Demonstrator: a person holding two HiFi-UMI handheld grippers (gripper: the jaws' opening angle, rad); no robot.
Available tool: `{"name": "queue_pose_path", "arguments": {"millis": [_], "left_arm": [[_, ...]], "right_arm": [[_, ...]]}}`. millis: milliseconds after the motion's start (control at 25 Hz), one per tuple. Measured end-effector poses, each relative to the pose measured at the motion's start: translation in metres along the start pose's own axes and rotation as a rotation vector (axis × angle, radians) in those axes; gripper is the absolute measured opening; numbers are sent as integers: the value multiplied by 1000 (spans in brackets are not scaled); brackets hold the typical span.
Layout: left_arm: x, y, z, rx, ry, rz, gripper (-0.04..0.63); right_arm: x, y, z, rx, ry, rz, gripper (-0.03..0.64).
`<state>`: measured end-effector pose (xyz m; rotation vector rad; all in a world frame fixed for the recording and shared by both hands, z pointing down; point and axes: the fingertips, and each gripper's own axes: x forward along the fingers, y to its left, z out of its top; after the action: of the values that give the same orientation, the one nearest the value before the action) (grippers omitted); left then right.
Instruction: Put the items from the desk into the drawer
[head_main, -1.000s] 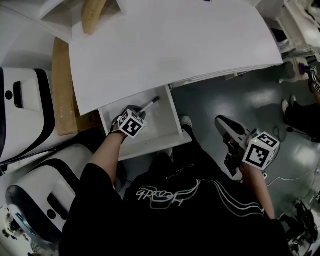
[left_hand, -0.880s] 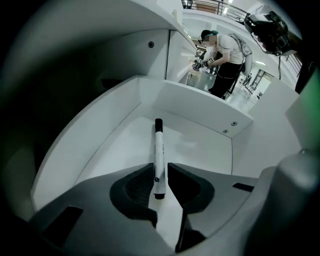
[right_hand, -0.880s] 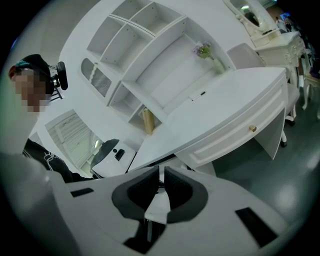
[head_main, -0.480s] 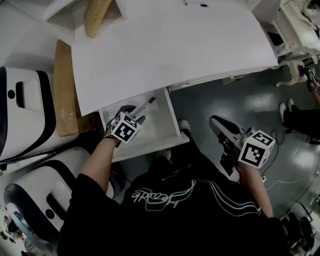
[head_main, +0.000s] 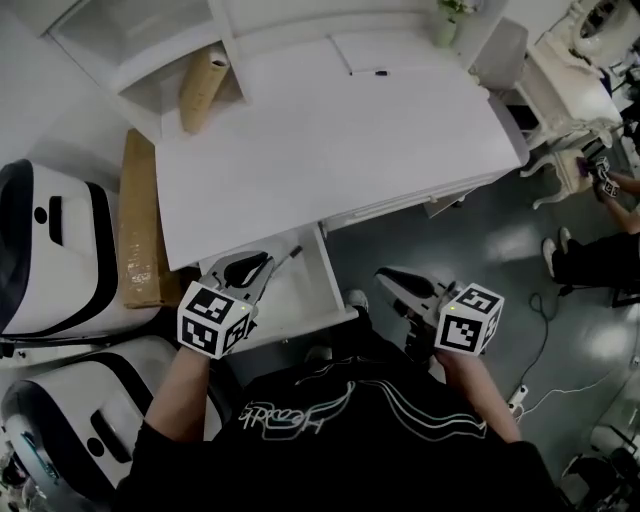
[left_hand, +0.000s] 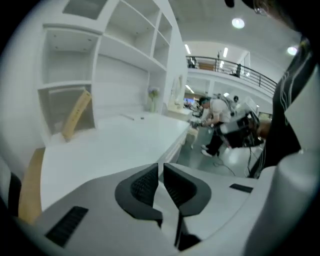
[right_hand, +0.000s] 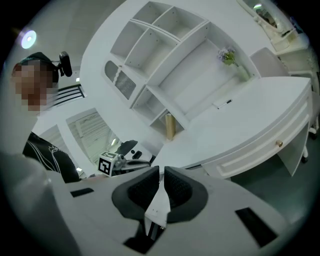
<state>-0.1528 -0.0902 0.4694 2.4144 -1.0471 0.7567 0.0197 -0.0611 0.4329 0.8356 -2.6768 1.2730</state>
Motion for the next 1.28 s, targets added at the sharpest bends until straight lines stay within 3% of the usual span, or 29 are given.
{"name": "queue_pose_path", "arguments": {"millis": [120,240,440,640,920,1080,1280], "left_arm": [[-4,-7,52,-79,-123,82,34],[9,-17,92,-170,-185,69,25],[39,-35,142,-198,-240,65,21],[45,-42,155,-282,-279,73,21],[31,-34,149,-349,-317,69,21],[35,-28,162,-343,-354,113,20],[66,-19,189,-371,-381,178,20]], "right_arm": [[-3,-3,15,-28,-6,22,58],[-2,-16,39,-57,-5,48,58],[7,-42,85,-111,7,107,58],[11,-57,107,-134,3,127,58],[7,-55,130,-174,-39,45,58],[5,-66,158,-212,-64,56,58],[11,-116,207,-226,-46,60,58]]}}
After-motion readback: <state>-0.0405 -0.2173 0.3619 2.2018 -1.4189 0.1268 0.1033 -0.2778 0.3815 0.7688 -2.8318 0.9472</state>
